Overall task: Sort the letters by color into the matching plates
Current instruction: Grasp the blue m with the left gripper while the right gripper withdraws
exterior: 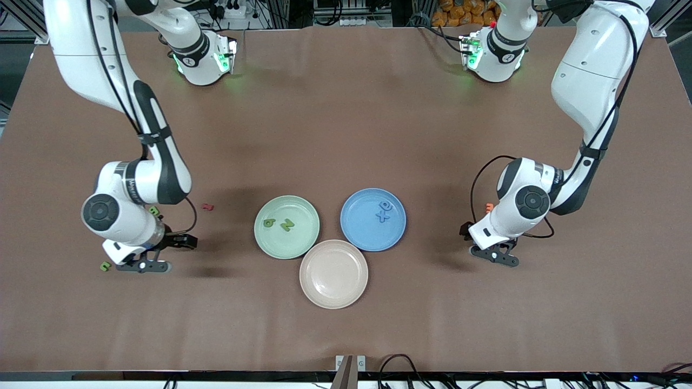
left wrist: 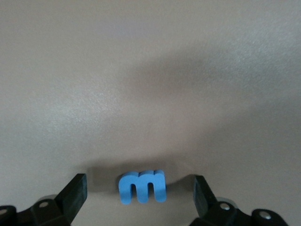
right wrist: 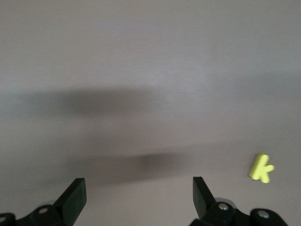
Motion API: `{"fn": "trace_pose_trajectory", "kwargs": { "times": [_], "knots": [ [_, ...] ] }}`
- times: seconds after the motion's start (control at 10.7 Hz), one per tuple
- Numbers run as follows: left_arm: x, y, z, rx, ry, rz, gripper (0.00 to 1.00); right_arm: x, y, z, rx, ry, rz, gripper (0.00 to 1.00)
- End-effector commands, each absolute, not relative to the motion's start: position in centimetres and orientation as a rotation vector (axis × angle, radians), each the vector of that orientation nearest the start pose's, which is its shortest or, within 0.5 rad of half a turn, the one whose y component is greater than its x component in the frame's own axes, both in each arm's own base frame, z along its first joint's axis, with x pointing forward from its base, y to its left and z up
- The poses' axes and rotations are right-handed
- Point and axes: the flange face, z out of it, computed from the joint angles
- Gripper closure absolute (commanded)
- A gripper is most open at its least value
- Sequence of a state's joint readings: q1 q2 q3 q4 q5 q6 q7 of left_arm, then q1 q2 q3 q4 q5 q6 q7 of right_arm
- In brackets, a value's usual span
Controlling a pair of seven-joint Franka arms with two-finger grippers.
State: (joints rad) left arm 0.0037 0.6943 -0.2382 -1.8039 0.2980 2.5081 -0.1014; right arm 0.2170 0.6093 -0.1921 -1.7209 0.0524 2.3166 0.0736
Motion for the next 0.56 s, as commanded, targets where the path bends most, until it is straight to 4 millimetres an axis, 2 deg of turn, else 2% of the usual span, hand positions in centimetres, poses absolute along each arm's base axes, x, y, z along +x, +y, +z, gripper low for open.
{"fn": "trace_pose_trajectory", "kwargs": {
  "times": [0.0, 0.09, 0.19, 0.28, 0.47],
  "knots": [
    [63.4, -14.3, 16.6, -3.079, 0.463, -0.050, 0.00, 65.5, -2.8, 24.5, -3.198, 0.222, 0.007, 0.00],
    [63.4, -14.2, 16.6, -3.079, 0.461, -0.050, 0.00, 65.0, -4.3, 24.5, -3.188, 0.277, 0.012, 0.00],
    [63.4, -14.2, 16.6, -3.079, 0.461, -0.047, 0.53, 64.2, -5.3, 24.5, -3.177, 0.316, 0.025, 0.00],
    [63.2, -14.0, 16.5, -3.087, 0.382, -0.012, 1.00, 63.1, -6.3, 24.2, -3.158, 0.368, 0.035, 0.00],
    [63.2, -14.5, 16.7, -3.093, 0.320, -0.004, 1.00, 60.6, -8.4, 22.8, -3.123, 0.467, -0.004, 0.00]
  ]
}}
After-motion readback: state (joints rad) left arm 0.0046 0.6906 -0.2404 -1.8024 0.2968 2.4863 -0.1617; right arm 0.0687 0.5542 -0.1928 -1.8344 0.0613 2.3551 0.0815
